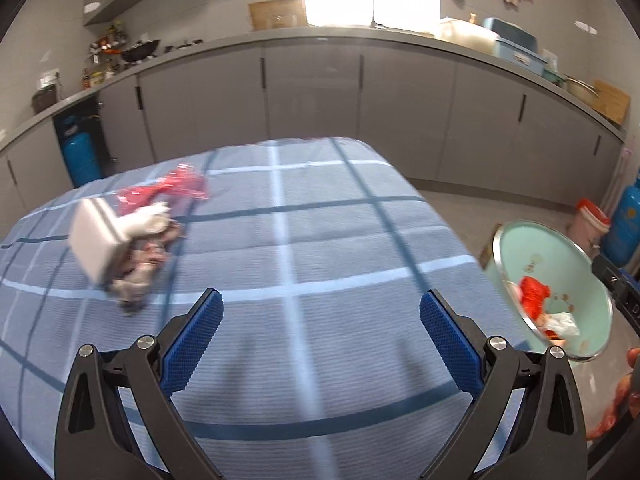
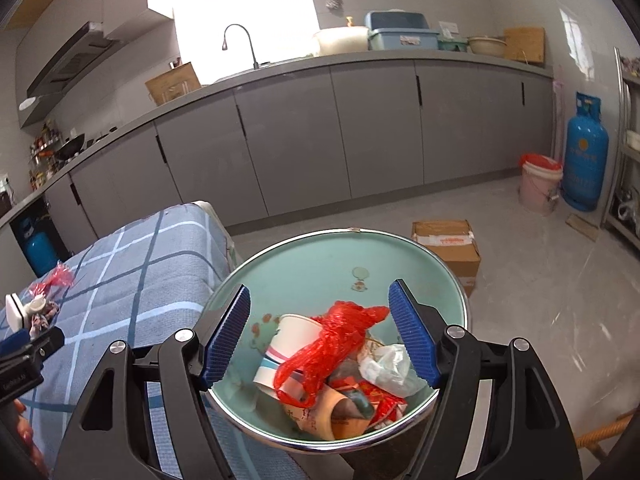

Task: Collect trash
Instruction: 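Move both open tools back toward the sponge and rags, then grasp the patterned rag with the right tool while the left tool grasps the white sponge, then carry the rag and sponge over the green bin and open both tools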

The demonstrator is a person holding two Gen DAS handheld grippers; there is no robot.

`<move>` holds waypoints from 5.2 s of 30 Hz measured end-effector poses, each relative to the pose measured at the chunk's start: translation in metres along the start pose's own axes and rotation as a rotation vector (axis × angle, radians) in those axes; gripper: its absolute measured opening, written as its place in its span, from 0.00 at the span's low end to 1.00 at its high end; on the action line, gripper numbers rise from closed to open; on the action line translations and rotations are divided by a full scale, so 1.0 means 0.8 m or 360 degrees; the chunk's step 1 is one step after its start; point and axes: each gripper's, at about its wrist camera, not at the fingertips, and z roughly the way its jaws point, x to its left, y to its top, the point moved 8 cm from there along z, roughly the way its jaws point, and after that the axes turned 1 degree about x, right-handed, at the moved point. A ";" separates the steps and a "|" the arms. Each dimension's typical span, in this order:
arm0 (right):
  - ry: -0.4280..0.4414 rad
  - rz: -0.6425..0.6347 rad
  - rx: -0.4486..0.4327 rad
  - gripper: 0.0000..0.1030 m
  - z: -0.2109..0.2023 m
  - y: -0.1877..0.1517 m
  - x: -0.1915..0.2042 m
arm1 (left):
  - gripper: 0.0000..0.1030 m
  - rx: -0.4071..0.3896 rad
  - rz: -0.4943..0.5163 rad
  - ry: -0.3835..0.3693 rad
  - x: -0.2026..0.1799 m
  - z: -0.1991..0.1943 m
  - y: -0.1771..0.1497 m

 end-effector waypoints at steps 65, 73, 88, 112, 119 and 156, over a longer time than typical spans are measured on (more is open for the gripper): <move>0.0753 -0.0696 0.0410 0.10 0.011 -0.098 0.420 | 0.94 -0.0155 -0.0420 0.0418 0.339 -0.034 -0.021; 0.0612 -0.0544 0.0413 0.10 0.021 -0.082 0.356 | 0.95 -0.0095 -0.0239 0.0233 0.287 -0.024 -0.021; 0.0705 -0.0545 0.0317 0.10 0.003 -0.074 0.341 | 0.61 0.0323 -0.0122 0.0155 0.238 0.056 -0.037; 0.0532 -0.0318 0.0148 0.10 -0.006 -0.042 0.278 | 0.58 0.0039 -0.0053 0.0216 0.212 -0.002 -0.022; 0.0559 -0.0319 0.0137 0.10 -0.011 -0.043 0.271 | 0.58 0.0045 -0.0076 0.0217 0.195 -0.008 -0.027; 0.0386 -0.0164 0.0000 0.10 -0.045 -0.002 0.112 | 0.58 -0.0022 0.0165 -0.0092 -0.016 -0.023 -0.019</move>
